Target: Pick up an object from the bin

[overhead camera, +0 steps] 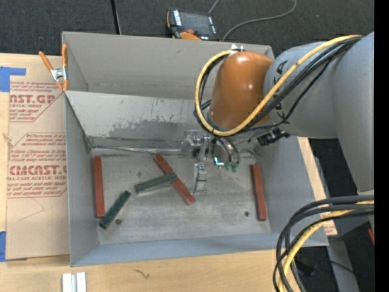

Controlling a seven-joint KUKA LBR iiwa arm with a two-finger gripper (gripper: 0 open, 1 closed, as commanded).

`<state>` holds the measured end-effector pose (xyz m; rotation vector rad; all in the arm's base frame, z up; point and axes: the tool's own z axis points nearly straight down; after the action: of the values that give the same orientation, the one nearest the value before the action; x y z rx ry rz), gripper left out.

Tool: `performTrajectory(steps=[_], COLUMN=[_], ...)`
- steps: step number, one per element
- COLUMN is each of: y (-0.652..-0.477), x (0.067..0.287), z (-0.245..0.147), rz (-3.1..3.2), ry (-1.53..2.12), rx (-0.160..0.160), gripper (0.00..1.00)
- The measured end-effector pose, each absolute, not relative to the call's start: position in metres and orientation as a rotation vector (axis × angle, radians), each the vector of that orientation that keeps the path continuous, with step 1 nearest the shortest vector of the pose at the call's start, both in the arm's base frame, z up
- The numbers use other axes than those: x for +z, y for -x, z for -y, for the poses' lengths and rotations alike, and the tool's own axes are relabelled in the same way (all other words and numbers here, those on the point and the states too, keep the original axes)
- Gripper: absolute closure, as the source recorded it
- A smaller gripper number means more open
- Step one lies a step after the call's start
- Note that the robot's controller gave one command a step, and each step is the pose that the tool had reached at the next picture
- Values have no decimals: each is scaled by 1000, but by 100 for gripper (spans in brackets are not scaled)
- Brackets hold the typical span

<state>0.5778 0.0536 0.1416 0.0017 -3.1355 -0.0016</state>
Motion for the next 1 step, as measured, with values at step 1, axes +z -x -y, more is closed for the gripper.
performTrajectory(steps=[1], y=[-593], x=[207], z=[-44], rz=[3151], ry=[-7], rx=[-1], gripper=[0])
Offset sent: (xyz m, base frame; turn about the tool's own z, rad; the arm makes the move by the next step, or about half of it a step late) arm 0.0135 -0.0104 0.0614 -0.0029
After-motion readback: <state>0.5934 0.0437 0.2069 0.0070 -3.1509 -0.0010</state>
